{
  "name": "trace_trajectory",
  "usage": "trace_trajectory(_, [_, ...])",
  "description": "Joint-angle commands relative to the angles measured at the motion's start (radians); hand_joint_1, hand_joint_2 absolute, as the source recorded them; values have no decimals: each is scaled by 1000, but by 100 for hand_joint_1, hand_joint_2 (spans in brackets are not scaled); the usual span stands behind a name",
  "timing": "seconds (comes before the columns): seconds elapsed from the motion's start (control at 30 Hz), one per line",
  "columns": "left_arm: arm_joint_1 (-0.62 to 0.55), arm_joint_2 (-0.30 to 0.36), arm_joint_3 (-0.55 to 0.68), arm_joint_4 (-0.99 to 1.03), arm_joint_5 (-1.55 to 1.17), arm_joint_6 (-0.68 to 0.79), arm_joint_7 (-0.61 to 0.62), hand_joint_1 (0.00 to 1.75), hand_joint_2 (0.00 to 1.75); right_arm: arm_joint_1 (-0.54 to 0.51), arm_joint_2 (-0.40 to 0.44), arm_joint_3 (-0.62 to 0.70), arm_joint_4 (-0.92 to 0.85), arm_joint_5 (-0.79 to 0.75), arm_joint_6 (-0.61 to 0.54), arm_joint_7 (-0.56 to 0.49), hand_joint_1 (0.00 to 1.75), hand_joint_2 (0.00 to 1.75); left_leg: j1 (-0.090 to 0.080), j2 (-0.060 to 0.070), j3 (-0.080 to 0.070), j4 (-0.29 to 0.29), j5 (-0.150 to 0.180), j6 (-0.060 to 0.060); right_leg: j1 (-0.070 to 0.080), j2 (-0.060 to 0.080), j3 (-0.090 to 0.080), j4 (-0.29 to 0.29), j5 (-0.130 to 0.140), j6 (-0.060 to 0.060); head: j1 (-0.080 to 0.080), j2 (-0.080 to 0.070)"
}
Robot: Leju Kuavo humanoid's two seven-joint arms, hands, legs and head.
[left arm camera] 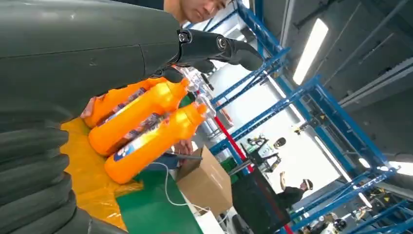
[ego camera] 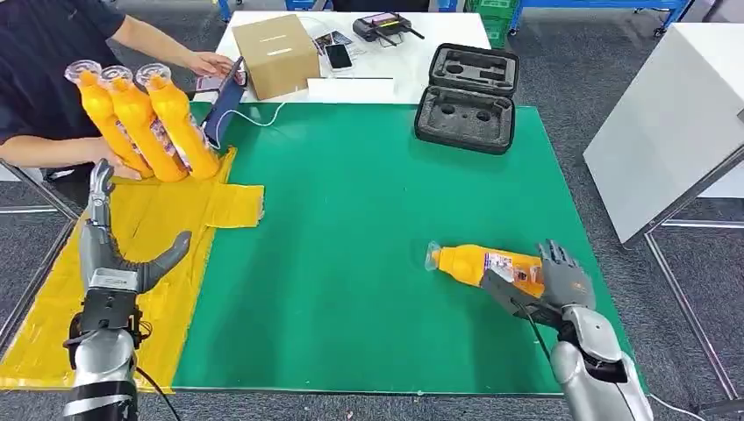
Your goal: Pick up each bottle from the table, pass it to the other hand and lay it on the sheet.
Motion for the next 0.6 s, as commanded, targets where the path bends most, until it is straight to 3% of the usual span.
trace_trajectory(0.03, [-146,11,-87,204,7,-3,-17,0,175,-74,-120,123,350,-23,143,-63,145,175,2,-4,1,-1,2,-1,1,-3,4,-3,1,-1,0,0])
trace_trajectory(0.07, [-151,11,-90,212,7,1,-18,0,175,-78,-117,129,369,-22,138,-68,171,175,2,-5,1,-1,2,-1,2,-3,5,-4,2,-1,0,0])
trace_trajectory(0.1, [-154,11,-96,215,7,1,-18,0,175,-78,-116,136,384,-21,141,-71,175,175,2,-5,2,-1,3,-1,2,-3,6,-5,2,-1,-1,0])
trace_trajectory(0.37, [-170,21,-130,243,16,14,-23,0,175,-55,-143,183,415,-75,170,-102,175,175,3,-1,14,1,0,1,2,0,7,-6,1,0,0,0])
trace_trajectory(0.6, [-169,23,-138,245,21,16,-23,0,175,-26,-158,188,382,-101,186,-87,175,175,3,-4,14,-1,0,3,3,-2,8,-8,2,0,0,0])
